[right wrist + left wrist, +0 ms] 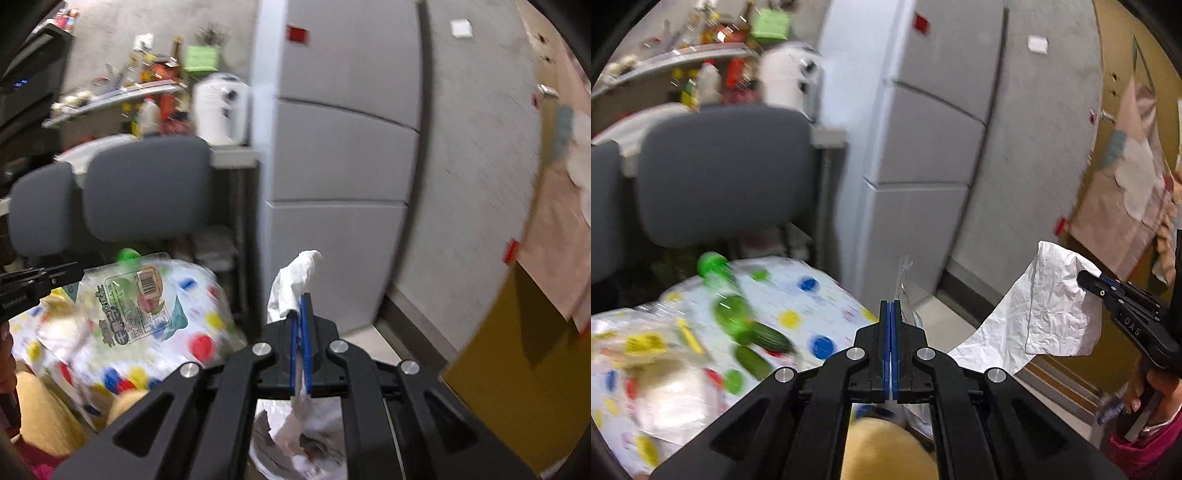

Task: Collect trash
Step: 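Carry tissue and wrapper to the bin and open both grippers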

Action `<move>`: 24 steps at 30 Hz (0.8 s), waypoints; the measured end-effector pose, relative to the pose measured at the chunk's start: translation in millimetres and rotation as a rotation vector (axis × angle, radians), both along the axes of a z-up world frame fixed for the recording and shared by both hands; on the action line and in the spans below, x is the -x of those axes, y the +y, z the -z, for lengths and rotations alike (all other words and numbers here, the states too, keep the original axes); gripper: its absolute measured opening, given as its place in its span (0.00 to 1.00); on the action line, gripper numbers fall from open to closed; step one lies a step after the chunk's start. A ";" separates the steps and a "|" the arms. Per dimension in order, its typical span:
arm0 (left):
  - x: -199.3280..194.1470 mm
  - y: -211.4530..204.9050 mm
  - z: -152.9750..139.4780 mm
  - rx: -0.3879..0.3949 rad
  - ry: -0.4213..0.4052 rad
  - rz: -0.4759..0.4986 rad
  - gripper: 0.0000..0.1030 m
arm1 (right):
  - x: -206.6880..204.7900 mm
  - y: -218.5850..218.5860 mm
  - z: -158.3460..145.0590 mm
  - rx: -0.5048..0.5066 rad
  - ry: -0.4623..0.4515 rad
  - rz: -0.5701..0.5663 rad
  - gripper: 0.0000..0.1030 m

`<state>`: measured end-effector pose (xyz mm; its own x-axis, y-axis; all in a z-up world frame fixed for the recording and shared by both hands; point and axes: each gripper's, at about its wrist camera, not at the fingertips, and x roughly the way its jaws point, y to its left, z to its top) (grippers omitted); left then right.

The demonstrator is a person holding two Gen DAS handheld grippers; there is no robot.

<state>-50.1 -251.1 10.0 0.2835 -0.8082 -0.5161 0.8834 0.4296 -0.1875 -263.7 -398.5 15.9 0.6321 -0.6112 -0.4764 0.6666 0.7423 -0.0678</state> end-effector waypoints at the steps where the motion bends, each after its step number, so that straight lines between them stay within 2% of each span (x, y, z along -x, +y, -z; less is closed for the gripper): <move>1: 3.6 -6.3 6.8 -0.013 0.007 0.013 0.00 | 3.7 -3.5 5.8 -0.010 0.009 0.012 0.03; 7: 29.6 -56.9 53.2 -0.122 0.028 0.120 0.00 | 18.2 -33.4 69.3 -0.127 0.076 0.086 0.03; 12: 42.9 -91.3 88.9 -0.195 0.036 0.175 0.00 | 15.7 -55.2 123.4 -0.242 0.129 0.104 0.03; 17: 58.0 -126.1 121.8 -0.260 0.044 0.237 0.00 | 16.9 -78.7 173.8 -0.383 0.140 0.104 0.03; 24: 65.1 -170.5 150.8 -0.310 0.050 0.247 0.00 | 16.4 -100.3 198.3 -0.473 0.145 0.124 0.04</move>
